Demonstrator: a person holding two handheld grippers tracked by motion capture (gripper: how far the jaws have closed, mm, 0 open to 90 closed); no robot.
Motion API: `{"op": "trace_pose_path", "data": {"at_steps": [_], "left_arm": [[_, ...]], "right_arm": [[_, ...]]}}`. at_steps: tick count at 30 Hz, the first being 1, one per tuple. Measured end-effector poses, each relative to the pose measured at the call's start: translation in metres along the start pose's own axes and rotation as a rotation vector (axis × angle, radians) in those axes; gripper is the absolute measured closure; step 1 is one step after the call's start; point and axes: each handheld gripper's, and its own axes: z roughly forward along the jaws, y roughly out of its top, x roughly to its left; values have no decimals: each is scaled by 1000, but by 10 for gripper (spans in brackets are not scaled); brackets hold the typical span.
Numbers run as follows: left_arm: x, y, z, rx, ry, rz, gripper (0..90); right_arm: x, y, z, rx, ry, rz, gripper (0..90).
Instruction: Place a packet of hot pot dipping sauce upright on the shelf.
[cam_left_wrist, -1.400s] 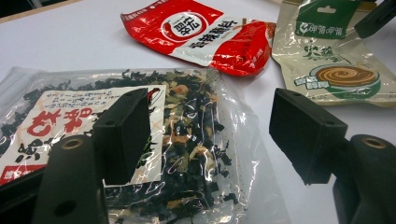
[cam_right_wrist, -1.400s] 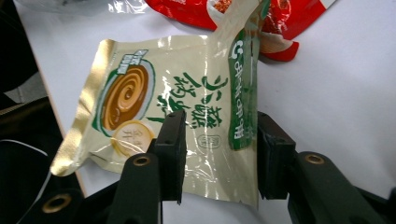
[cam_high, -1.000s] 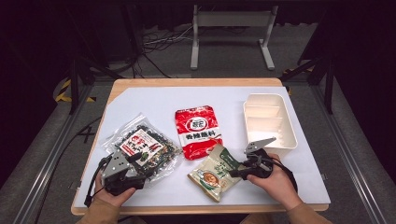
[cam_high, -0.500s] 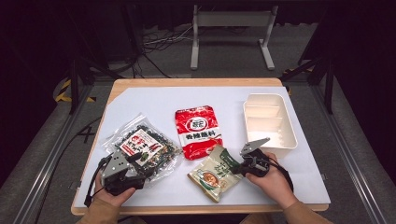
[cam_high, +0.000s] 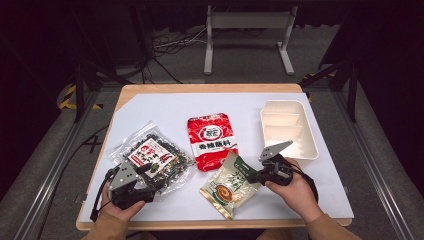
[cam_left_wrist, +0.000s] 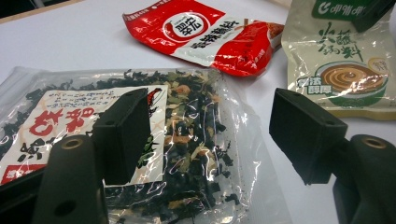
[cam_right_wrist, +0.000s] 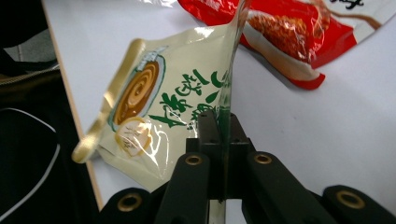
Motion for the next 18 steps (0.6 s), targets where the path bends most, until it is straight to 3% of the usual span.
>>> {"op": "trace_pose_path", "data": {"at_steps": [11,18], "left_arm": [[1,0,-2,-6,5,-2,298],[1,0,-2,-4,5,-2,298]], "right_arm": [[13,21,-26,-11,10,-32,900],[21,34,-44,-15,-11,-98,900]]}}
